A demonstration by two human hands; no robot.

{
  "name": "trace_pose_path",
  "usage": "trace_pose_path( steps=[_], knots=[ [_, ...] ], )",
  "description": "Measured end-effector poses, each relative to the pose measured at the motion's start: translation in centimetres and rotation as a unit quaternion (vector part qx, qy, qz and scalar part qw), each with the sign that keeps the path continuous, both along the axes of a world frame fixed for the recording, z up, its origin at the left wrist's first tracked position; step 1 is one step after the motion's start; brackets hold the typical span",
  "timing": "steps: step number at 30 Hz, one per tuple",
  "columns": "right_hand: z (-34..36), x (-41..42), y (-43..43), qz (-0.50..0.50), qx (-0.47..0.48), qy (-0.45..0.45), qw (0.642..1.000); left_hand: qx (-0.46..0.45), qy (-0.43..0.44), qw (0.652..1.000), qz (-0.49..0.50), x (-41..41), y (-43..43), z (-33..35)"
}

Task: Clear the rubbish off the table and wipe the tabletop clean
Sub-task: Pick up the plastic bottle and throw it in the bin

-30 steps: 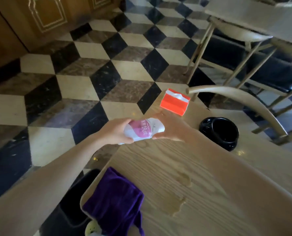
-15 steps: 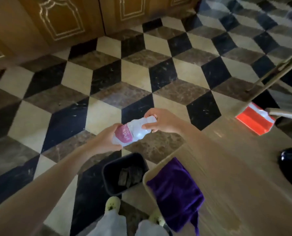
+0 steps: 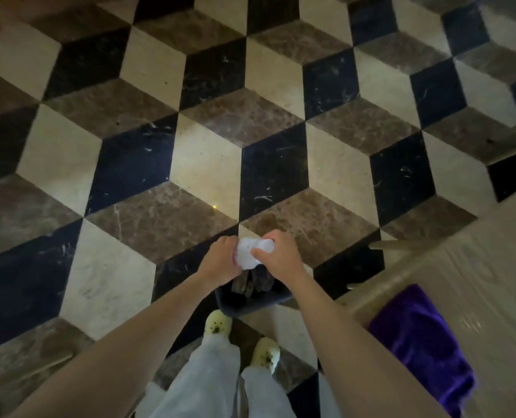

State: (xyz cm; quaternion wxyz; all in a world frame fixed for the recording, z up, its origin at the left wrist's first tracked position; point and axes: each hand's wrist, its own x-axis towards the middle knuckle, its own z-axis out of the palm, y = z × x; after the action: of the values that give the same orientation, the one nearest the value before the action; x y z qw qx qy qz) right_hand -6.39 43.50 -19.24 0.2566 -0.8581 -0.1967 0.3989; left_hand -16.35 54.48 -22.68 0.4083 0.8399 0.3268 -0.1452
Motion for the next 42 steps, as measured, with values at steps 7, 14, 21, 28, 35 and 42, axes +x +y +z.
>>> trace_pose_path(
  steps=[7, 14, 21, 28, 35, 42],
  knots=[
    [-13.2, -3.3, -3.2, -0.068, -0.119, -0.081, 0.987, -0.069, 0.038, 0.997, 0.006, -0.4, -4.7, -13.3],
    [-25.7, -3.6, -3.3, 0.091, -0.197, -0.156, 0.964, -0.043, 0.155, 0.986, -0.043, -2.5, -4.3, -23.1],
    [-33.8, -2.8, -3.0, 0.153, -0.220, -0.087, 0.959, -0.027, 0.173, 0.982, -0.073, -2.4, -2.8, -29.0],
    [-32.3, -2.2, -3.5, 0.192, -0.254, -0.024, 0.948, -0.044, 0.199, 0.972, -0.121, -2.5, -2.2, -27.8],
    [-23.5, -1.9, -3.2, 0.206, -0.278, 0.027, 0.938, -0.021, 0.202, 0.963, -0.179, -0.7, -1.2, -18.1],
    [-10.4, -0.8, -1.5, 0.201, -0.256, 0.040, 0.945, 0.012, 0.198, 0.950, -0.241, 1.5, 0.6, -3.9]
  ],
)
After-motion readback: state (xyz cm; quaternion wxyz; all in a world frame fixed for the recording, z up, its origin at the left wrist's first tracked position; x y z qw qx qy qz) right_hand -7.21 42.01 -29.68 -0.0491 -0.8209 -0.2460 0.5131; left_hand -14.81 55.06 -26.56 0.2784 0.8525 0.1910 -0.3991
